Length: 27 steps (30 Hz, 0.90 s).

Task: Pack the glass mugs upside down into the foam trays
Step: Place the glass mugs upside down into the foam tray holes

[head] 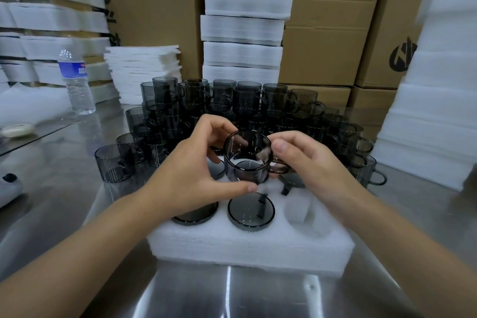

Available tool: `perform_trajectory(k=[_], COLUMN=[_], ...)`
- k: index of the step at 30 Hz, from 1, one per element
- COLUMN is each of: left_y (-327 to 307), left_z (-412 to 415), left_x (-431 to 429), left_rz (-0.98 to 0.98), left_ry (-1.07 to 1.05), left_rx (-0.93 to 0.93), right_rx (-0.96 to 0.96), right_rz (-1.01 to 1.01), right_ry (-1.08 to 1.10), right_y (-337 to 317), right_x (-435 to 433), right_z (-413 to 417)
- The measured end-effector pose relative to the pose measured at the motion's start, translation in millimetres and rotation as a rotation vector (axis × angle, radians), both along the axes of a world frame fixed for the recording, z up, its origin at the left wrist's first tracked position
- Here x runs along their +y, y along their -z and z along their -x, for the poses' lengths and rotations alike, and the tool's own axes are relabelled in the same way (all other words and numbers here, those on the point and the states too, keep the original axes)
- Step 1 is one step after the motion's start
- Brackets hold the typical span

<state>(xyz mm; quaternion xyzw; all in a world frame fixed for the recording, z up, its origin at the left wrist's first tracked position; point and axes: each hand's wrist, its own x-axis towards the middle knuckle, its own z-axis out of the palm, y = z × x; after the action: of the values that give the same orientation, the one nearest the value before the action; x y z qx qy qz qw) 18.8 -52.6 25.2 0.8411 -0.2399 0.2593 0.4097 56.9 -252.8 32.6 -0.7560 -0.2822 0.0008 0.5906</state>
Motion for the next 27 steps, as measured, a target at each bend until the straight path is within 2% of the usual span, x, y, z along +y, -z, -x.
perform_trajectory(k=[6, 12, 18, 23, 27], left_y=[-1.9, -3.3, -2.6, -1.3, 0.8], left_z=[2.5, 4.5, 5.8, 5.6, 2.2], left_x=[-1.2, -0.8, -1.1, 0.4, 0.4], left_rz=[-0.044, -0.091, -0.064, -0.039, -0.072], left_ry=[-0.006, 0.016, 0.009, 0.033, -0.082], left_rx=[-0.031, -0.126, -0.224, -0.128, -0.068], right_rx=[-0.048, -0.108, -0.118, -0.140, -0.108], right_rz=[-0.032, -0.058, -0.101, -0.107, 0.075], right_ry=[-0.045, 0.053, -0.066, -0.057, -0.134], right_y=[-11.0, -14.5, -13.0, -19.0, -31.1], right_x=[-3.3, -9.7, -3.4, -10.3, -29.2], right_z=[6.7, 3.6, 7.8, 4.7, -1.2])
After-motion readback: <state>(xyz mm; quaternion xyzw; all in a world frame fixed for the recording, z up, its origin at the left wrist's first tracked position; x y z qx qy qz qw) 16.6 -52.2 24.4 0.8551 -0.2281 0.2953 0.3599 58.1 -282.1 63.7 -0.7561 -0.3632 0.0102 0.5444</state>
